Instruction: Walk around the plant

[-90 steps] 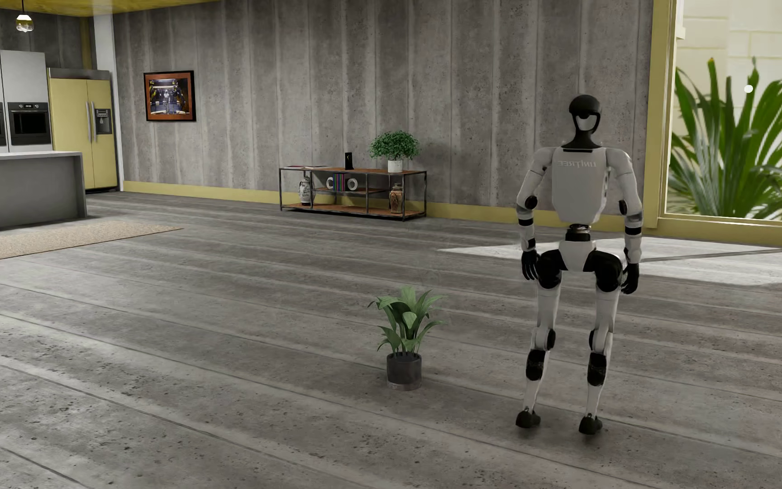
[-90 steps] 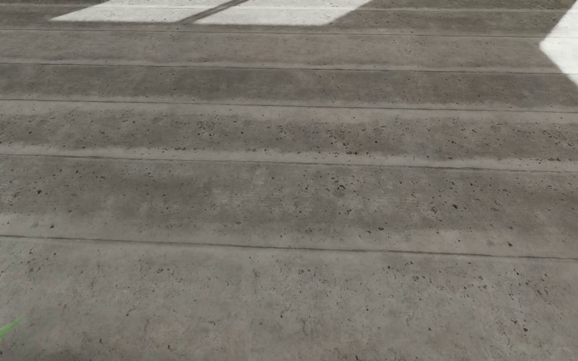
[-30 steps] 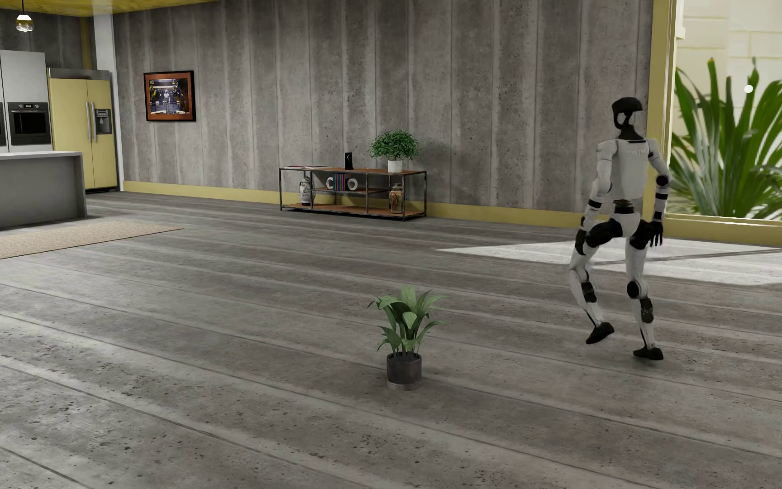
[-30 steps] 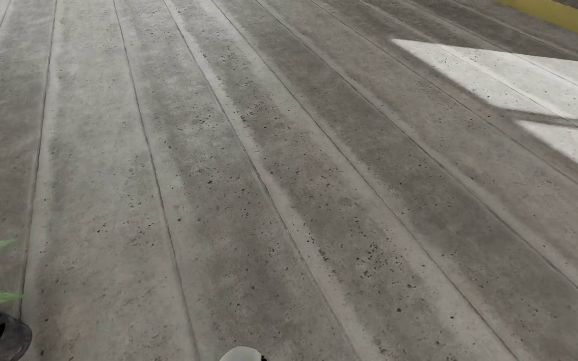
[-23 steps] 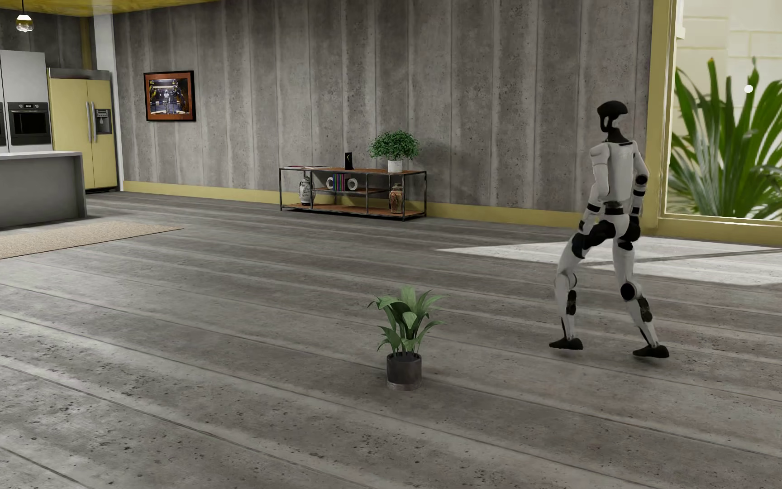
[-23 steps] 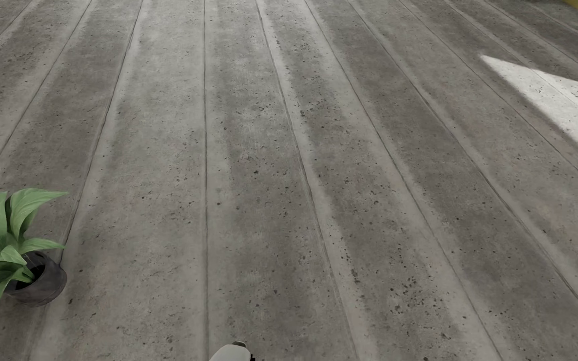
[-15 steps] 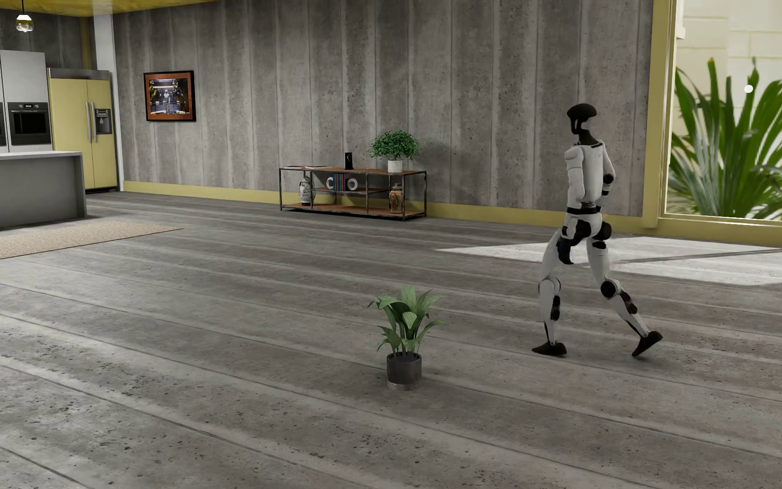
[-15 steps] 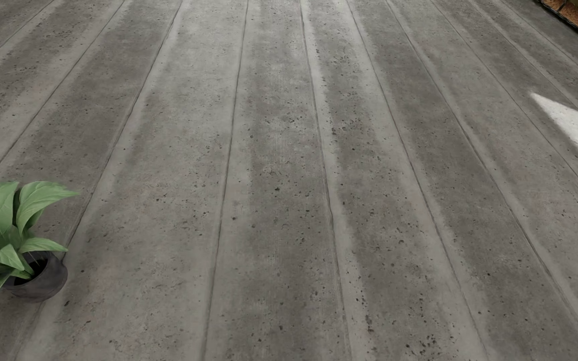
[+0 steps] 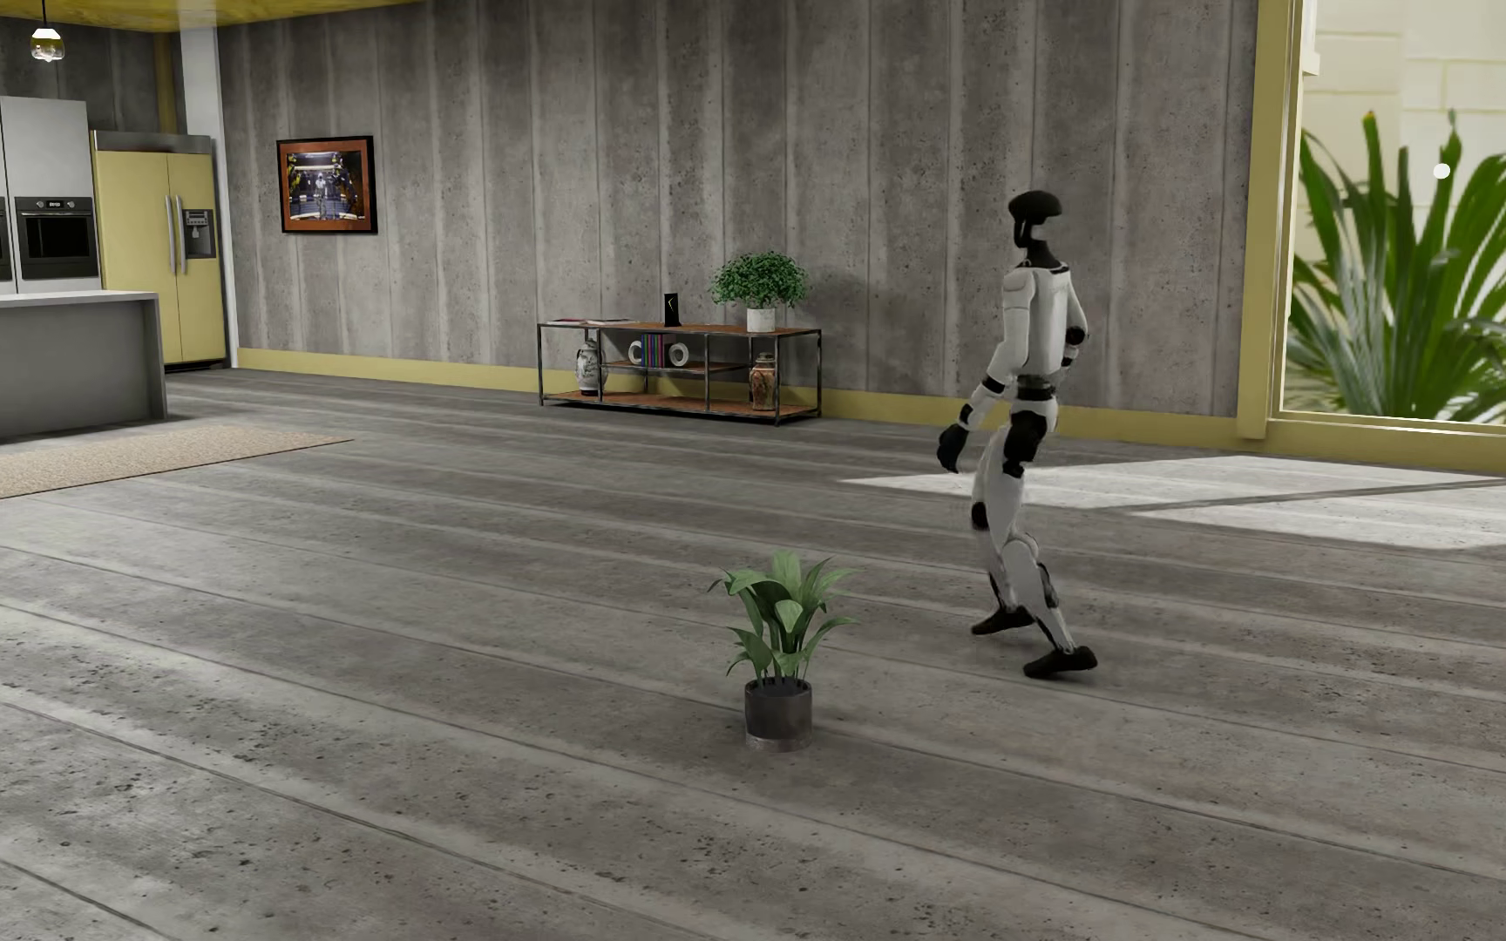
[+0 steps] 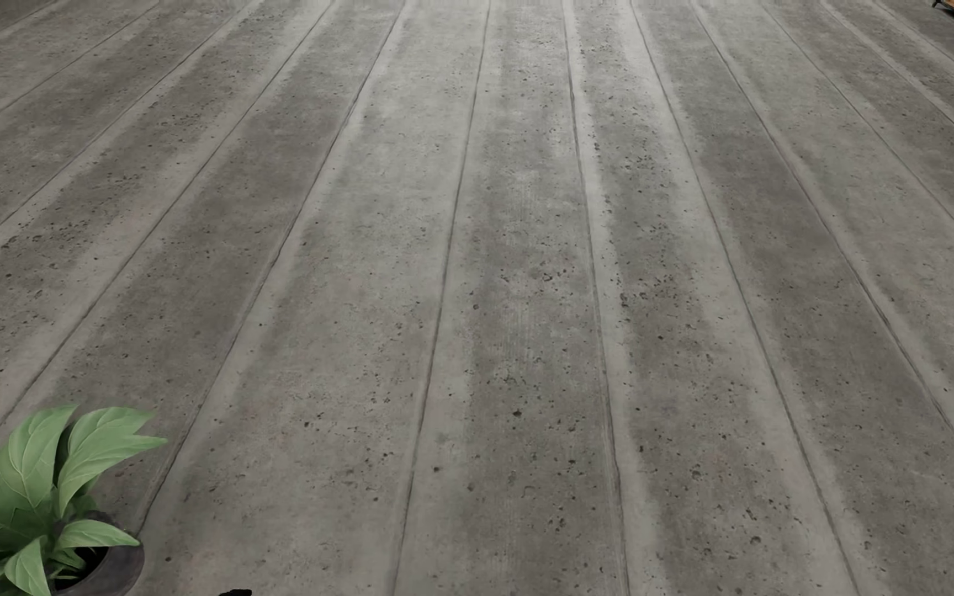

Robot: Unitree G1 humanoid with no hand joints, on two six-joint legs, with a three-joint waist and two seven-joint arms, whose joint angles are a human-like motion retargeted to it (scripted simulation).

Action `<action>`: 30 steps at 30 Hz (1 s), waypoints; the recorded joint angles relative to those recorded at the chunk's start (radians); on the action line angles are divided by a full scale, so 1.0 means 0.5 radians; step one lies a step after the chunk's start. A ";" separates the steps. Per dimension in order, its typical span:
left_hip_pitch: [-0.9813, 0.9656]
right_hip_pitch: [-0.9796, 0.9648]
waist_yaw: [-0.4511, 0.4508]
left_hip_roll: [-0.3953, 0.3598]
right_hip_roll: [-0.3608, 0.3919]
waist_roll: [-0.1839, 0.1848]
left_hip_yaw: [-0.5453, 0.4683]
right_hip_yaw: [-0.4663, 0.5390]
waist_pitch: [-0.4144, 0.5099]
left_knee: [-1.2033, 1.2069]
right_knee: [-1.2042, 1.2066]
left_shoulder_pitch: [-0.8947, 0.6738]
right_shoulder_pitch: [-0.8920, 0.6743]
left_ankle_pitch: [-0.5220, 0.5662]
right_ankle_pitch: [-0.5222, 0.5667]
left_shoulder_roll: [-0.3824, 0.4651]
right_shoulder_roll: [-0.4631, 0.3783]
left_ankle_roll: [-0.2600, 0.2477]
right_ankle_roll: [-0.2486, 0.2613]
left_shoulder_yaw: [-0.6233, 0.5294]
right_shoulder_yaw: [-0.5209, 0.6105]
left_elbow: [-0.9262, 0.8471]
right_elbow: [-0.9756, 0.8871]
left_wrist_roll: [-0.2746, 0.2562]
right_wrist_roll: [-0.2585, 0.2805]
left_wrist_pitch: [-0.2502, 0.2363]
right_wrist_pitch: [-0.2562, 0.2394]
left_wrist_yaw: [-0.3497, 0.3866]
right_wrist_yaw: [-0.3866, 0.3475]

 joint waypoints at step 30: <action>-0.590 0.459 0.406 0.071 0.133 -0.159 0.000 0.000 -0.019 0.171 -0.450 -0.058 -0.400 0.288 -0.384 -0.005 -0.201 0.000 0.000 0.157 -0.336 -0.058 -0.078 0.000 0.000 0.000 0.000 0.000 0.000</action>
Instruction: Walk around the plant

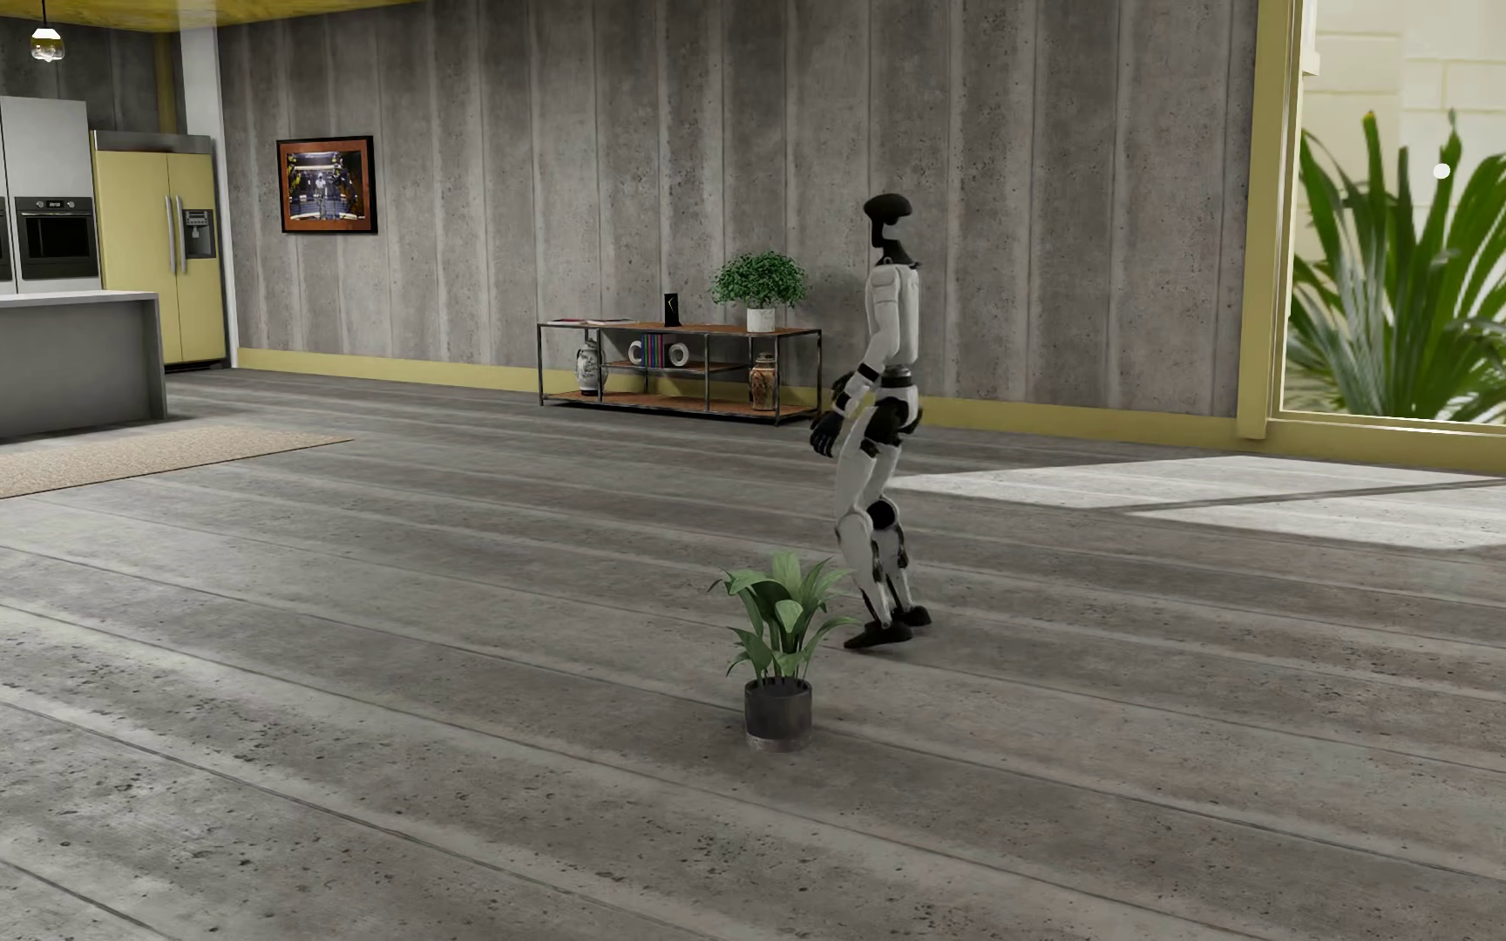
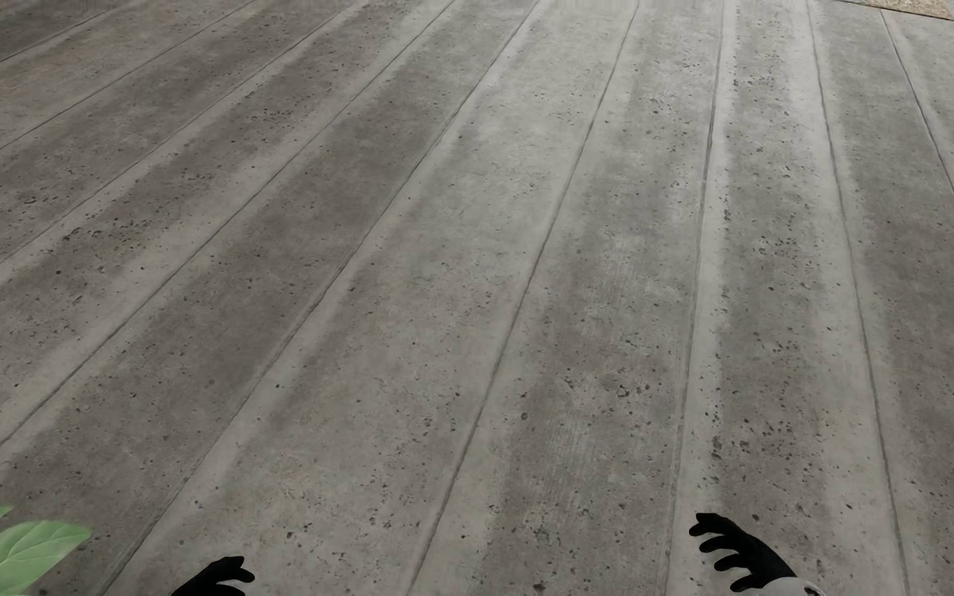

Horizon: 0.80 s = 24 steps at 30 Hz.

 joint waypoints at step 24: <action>0.274 0.223 -0.309 0.087 0.034 0.217 0.000 0.000 -0.234 -0.281 -0.101 0.166 0.432 -0.127 -0.402 -0.173 0.387 0.000 0.000 -0.293 0.444 0.390 0.598 0.000 0.000 0.000 0.000 0.000 0.000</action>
